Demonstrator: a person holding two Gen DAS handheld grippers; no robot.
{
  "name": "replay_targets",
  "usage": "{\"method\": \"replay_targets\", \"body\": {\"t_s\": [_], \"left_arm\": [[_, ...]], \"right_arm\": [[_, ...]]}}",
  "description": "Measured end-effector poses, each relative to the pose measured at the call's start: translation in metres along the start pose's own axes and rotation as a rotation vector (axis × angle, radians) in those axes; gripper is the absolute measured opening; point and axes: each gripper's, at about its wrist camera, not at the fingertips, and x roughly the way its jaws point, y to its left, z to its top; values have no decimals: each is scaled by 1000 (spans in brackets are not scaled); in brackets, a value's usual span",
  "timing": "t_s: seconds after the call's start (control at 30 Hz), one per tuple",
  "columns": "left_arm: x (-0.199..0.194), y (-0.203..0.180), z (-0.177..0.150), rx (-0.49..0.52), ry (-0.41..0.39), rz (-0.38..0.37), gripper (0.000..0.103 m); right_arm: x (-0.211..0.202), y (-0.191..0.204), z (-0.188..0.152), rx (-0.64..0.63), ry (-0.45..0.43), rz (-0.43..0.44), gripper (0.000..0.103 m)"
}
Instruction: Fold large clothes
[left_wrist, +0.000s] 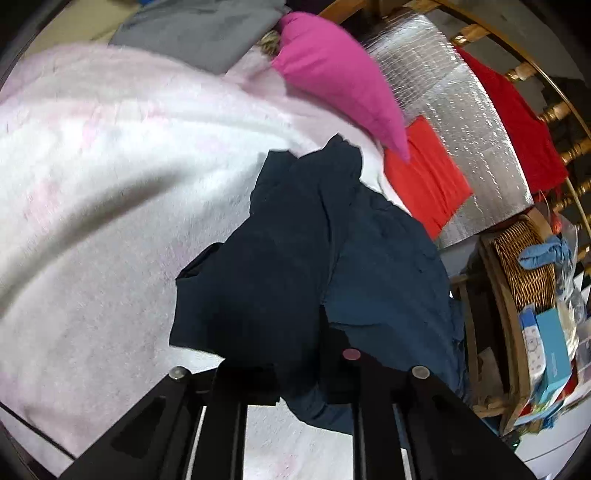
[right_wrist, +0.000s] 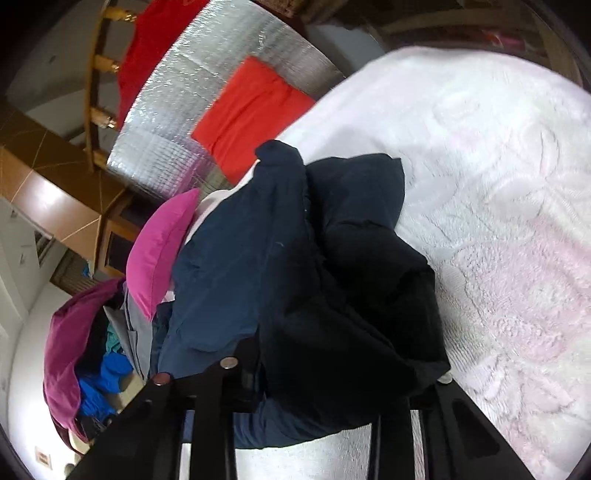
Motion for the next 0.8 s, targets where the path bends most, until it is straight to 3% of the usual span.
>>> {"method": "replay_targets", "body": {"t_s": [0.13, 0.23, 0.33, 0.4, 0.47, 0.53, 0.63, 0.7, 0.8], "left_arm": [[-7, 2, 0, 39, -19, 12, 14], [8, 8, 2, 46, 37, 69, 16], [20, 20, 4, 3, 96, 98, 31], [17, 26, 6, -22, 115, 95, 40], [11, 36, 11, -51, 127, 98, 54], [5, 50, 17, -91, 126, 82, 56], [-5, 66, 26, -142, 140, 28, 60], [-11, 71, 23, -150, 146, 24, 60], [-10, 65, 22, -138, 124, 50, 63]], "right_arm": [[-19, 2, -14, -13, 35, 40, 32], [-25, -2, -23, -33, 90, 44, 32], [-16, -12, -22, -9, 160, 28, 37], [-16, -23, -16, 54, 189, 42, 52], [-22, -34, -11, 101, 187, 38, 59], [-32, -50, -3, 157, 194, 62, 60], [-51, -69, 7, 195, 139, 39, 72], [-61, -74, 15, 192, 79, 6, 74], [-58, -74, 23, 192, 62, 40, 74]]}}
